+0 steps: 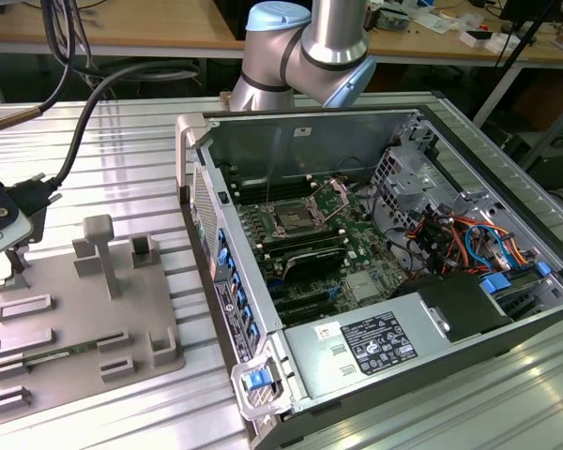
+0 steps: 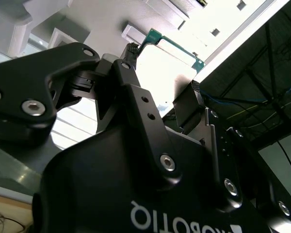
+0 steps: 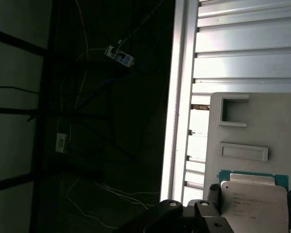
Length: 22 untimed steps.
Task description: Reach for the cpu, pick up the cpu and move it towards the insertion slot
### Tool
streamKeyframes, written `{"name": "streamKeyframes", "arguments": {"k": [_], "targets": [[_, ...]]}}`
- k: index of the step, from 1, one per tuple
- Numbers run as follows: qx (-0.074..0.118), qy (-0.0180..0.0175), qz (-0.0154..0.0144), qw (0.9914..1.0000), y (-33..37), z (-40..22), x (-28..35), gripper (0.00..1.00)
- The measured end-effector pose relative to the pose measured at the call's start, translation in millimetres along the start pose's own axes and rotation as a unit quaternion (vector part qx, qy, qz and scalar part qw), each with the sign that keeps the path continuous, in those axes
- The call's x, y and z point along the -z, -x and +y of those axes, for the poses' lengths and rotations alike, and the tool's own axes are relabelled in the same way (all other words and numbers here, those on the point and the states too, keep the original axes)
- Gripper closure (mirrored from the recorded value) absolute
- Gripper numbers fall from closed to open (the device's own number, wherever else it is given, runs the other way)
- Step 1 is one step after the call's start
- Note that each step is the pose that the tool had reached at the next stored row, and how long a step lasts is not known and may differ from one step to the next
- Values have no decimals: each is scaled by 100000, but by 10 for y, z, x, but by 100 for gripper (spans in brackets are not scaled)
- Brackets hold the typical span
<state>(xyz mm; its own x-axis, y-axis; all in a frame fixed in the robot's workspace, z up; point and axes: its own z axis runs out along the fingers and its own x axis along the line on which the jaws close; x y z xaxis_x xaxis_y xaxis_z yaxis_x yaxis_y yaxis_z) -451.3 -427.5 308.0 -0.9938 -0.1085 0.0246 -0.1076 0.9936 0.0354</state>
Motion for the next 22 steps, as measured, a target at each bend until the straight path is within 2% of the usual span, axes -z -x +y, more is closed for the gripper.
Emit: {"name": "streamKeyframes", "arguments": {"k": [22], "targets": [[386,-9,15,99999,0,0,2,45]]}}
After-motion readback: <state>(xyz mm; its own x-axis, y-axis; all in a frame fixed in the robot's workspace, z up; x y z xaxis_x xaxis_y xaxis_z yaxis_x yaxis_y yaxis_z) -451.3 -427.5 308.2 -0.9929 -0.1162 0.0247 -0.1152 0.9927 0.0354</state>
